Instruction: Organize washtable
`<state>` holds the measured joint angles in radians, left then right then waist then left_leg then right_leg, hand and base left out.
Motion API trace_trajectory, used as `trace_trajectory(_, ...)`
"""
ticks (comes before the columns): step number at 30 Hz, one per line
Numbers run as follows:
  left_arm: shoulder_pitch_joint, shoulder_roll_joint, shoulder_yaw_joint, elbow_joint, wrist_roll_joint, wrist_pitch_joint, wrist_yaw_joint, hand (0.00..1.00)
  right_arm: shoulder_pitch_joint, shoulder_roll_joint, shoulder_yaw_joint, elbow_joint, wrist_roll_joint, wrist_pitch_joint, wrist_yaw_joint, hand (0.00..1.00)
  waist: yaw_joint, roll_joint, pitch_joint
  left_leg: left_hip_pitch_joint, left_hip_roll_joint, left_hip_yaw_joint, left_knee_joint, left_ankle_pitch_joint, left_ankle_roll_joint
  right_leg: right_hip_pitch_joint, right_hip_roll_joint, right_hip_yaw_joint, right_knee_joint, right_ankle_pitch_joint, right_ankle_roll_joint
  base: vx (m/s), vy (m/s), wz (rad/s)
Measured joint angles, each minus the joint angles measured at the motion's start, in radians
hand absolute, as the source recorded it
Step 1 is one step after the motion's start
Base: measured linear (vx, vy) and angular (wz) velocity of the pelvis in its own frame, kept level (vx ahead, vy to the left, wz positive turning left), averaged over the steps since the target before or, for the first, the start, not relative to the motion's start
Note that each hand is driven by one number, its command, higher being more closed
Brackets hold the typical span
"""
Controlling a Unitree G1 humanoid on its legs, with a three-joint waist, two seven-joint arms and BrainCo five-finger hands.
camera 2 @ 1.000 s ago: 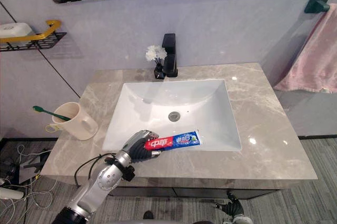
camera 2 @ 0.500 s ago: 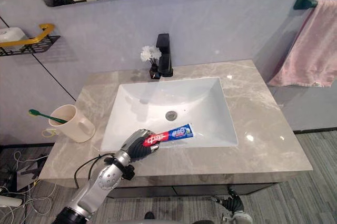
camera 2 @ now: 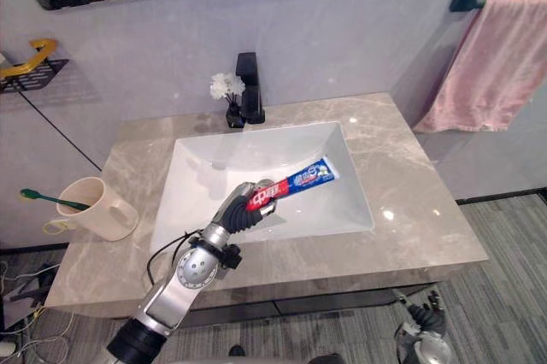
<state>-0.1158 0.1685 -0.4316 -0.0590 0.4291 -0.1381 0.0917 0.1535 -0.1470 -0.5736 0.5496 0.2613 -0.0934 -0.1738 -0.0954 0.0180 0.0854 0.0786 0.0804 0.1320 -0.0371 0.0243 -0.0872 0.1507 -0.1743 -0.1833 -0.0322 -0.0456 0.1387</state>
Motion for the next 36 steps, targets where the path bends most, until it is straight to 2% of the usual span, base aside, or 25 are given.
trace_trajectory(5,-0.019,-0.009,0.0,0.0,-0.029,0.001,0.0,1.0,-0.017,-0.061,-0.083,-0.07,-0.002,-0.001,-0.025,0.0,-0.001,-0.01,-0.008,0.004,0.002,0.015,0.0,-0.002,0.0,-0.013,0.0,0.021,0.011,0.0,0.001,-0.03,0.004,-0.09)
trace_trajectory(9,-0.022,-0.01,0.0,0.0,-0.034,0.002,-0.002,1.0,-0.018,-0.114,-0.168,-0.172,-0.048,0.002,-0.047,0.0,-0.004,-0.011,-0.02,0.004,0.002,0.014,0.0,-0.002,0.0,-0.013,0.0,0.02,0.011,0.001,0.001,0.0,0.0,0.0)
trace_trajectory(15,-0.022,-0.01,0.0,0.0,-0.037,0.002,-0.003,1.0,-0.097,-0.187,-0.112,-0.265,-0.127,0.001,-0.088,0.0,-0.004,-0.017,-0.023,0.002,0.003,0.014,0.0,-0.002,0.0,-0.017,0.001,0.021,0.012,0.001,0.001,0.0,0.0,0.0)
trace_trajectory(17,-0.022,-0.01,0.002,0.0,-0.044,0.002,-0.002,1.0,-0.139,-0.201,-0.052,-0.331,-0.161,0.002,-0.09,0.0,-0.004,-0.016,-0.023,-0.002,0.003,0.011,0.002,-0.002,0.0,-0.018,0.003,0.019,0.013,0.002,0.003,-0.01,-0.005,0.04)
trace_trajectory(18,-0.023,-0.014,0.003,-0.006,-0.045,0.005,-0.002,1.0,-0.222,-0.235,0.092,-0.463,-0.219,-0.001,-0.094,0.0,0.0,-0.015,-0.024,-0.006,0.003,0.006,0.005,-0.002,0.0,-0.018,0.004,0.015,0.014,0.002,0.003,-0.02,-0.01,0.07)
trace_trajectory(21,-0.025,-0.034,0.001,-0.029,-0.046,0.006,-0.001,1.0,-0.294,-0.23,0.269,-0.532,-0.236,-0.032,-0.084,0.0,0.005,-0.014,-0.028,-0.008,0.003,0.004,0.007,-0.002,0.0,-0.019,0.004,0.014,0.016,0.002,0.003,-0.01,-0.004,0.02)
trace_trajectory(22,-0.033,-0.047,-0.003,-0.03,-0.047,0.006,0.0,1.0,-0.335,-0.212,0.392,-0.535,-0.236,-0.041,-0.083,0.0,0.011,-0.02,-0.028,-0.009,0.003,0.004,0.009,-0.002,0.0,-0.019,0.004,0.014,0.017,0.002,0.003,0.0,0.0,0.0)
trace_trajectory(24,-0.063,-0.049,-0.039,-0.03,-0.064,0.008,0.003,1.0,-0.382,-0.173,0.535,-0.534,-0.249,-0.041,-0.065,0.0,0.03,-0.024,-0.028,-0.009,0.004,0.004,0.01,-0.002,0.0,-0.019,0.004,0.014,0.02,0.002,0.003,-0.02,-0.001,0.0)
trace_trajectory(25,-0.072,-0.051,-0.051,-0.032,-0.067,0.008,0.004,1.0,-0.398,-0.155,0.583,-0.533,-0.256,-0.041,-0.056,0.0,0.036,-0.024,-0.028,-0.009,0.003,0.003,0.01,-0.002,0.0,-0.019,0.004,0.013,0.02,0.002,0.003,0.0,0.0,0.0)
trace_trajectory(26,-0.09,-0.058,-0.076,-0.032,-0.073,0.008,0.007,1.0,-0.424,-0.112,0.673,-0.532,-0.275,-0.041,-0.035,0.0,0.056,-0.023,-0.029,-0.009,0.003,0.002,0.011,-0.002,0.0,-0.019,0.003,0.012,0.021,0.002,0.003,0.0,0.0,0.0)
trace_trajectory(27,-0.092,-0.06,-0.08,-0.032,-0.074,0.008,0.009,1.0,-0.43,-0.102,0.692,-0.53,-0.277,-0.041,-0.032,0.0,0.058,-0.023,-0.028,-0.009,0.003,0.002,0.011,-0.002,0.0,-0.018,0.003,0.012,0.021,0.002,0.003,-0.01,0.0,0.12)
trace_trajectory(28,-0.097,-0.087,-0.092,-0.035,-0.078,0.007,0.025,1.0,-0.48,-0.027,0.812,-0.498,-0.289,-0.039,-0.021,0.0,0.071,-0.024,-0.028,-0.011,0.0,-0.009,0.012,-0.001,0.001,-0.014,0.001,-0.001,0.021,0.002,0.003,-0.01,0.002,0.16)
trace_trajectory(29,-0.098,-0.087,-0.099,-0.046,-0.09,0.007,0.041,1.0,-0.513,0.015,0.828,-0.464,-0.292,-0.037,-0.018,0.0,0.088,-0.024,-0.029,-0.013,-0.002,-0.014,0.013,-0.001,0.002,-0.012,-0.001,-0.006,0.02,0.002,0.003,-0.01,0.002,0.2)
trace_trajectory(31,-0.098,-0.086,-0.098,-0.052,-0.108,0.007,0.067,1.0,-0.543,0.034,0.844,-0.443,-0.292,-0.036,-0.019,0.0,0.107,-0.024,-0.028,-0.014,-0.01,-0.026,0.012,0.001,0.004,-0.003,-0.007,-0.018,0.014,0.002,0.003,-0.01,0.007,0.19)
trace_trajectory(36,-0.097,-0.085,-0.098,-0.053,-0.113,0.016,0.114,1.0,-0.576,0.038,0.864,-0.412,-0.292,-0.033,-0.018,0.0,0.112,-0.026,-0.029,-0.015,-0.022,-0.049,0.005,0.008,0.013,0.014,-0.015,-0.046,0.003,0.004,0.006,-0.01,0.002,0.15)
